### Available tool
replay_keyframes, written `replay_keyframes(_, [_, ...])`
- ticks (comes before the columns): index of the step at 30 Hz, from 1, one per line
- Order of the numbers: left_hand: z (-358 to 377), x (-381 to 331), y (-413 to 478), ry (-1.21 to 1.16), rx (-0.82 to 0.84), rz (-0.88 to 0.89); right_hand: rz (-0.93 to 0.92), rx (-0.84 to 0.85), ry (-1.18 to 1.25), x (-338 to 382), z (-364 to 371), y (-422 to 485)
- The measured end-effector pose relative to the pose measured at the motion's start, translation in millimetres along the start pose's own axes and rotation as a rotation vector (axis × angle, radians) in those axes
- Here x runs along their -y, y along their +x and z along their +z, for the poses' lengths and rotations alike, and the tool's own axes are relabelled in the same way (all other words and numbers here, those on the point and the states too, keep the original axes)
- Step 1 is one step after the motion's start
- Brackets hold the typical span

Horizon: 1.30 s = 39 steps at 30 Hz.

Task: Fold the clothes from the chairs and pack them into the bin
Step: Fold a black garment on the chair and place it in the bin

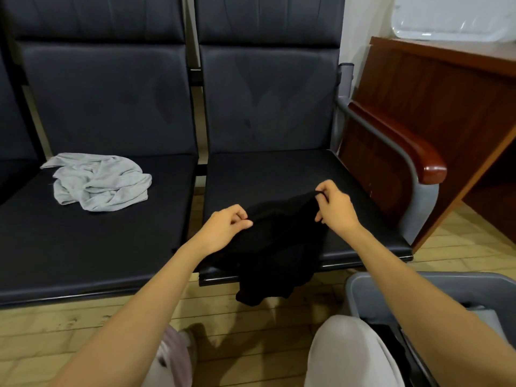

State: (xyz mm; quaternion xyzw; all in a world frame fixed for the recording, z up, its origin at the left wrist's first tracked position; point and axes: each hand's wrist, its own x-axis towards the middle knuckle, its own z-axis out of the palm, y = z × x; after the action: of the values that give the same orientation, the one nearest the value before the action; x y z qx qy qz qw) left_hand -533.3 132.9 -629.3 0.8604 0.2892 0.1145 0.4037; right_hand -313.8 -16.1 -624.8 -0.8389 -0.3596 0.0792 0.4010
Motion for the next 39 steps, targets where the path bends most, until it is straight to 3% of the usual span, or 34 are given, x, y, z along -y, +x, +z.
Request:
replay_keyframes(3, [-4.8,-11.1,-1.8,-0.367,-0.066,-0.026,-0.017,-0.050,0.192,12.5,-15.5,4.1])
replay_keyframes(6, [-17.3,-15.1,13.3,-0.459,-0.146,-0.081,-0.012,-0.056,0.267,24.0,-24.2,17.5])
replay_keyframes(13, [-76.3,-39.7,88.7,-0.269,-0.156,-0.156,-0.076,-0.077,-0.042,52.7,-34.1,76.5])
replay_keyframes(17, [-78.4,-31.4,136.1,-0.137,-0.238,-0.192,0.042,0.046,-0.075,52.9,-18.9,118.9])
replay_keyframes(21, [-69.9,-20.1,175.6,-0.049,-0.542,-0.155,0.021,0.006,0.199,44.8,3.1,150.2])
replay_keyframes(24, [-36.7,-11.3,170.5,0.350,-0.642,0.005,-0.083,0.127,-0.013,26.6,32.9,138.5])
replay_keyframes(27, [9.3,0.9,137.0,0.633,-0.415,0.200,-0.226,0.142,-0.381,0.5,67.6,108.3])
replay_keyframes(30, [43.7,12.1,95.3,0.677,-0.060,0.135,-0.269,0.219,-0.467,-21.5,85.2,72.8])
replay_keyframes(32, [48.9,15.7,77.0,0.733,0.052,0.063,-0.258,0.249,-0.527,-31.6,85.7,56.2])
replay_keyframes(36, [32.1,10.4,60.3,0.501,0.143,-0.039,-0.151,0.230,-0.433,-29.0,64.5,43.9])
replay_keyframes(39, [25.5,14.3,51.8,0.489,-0.012,-0.107,-0.078,0.289,-0.450,-20.8,50.7,41.2])
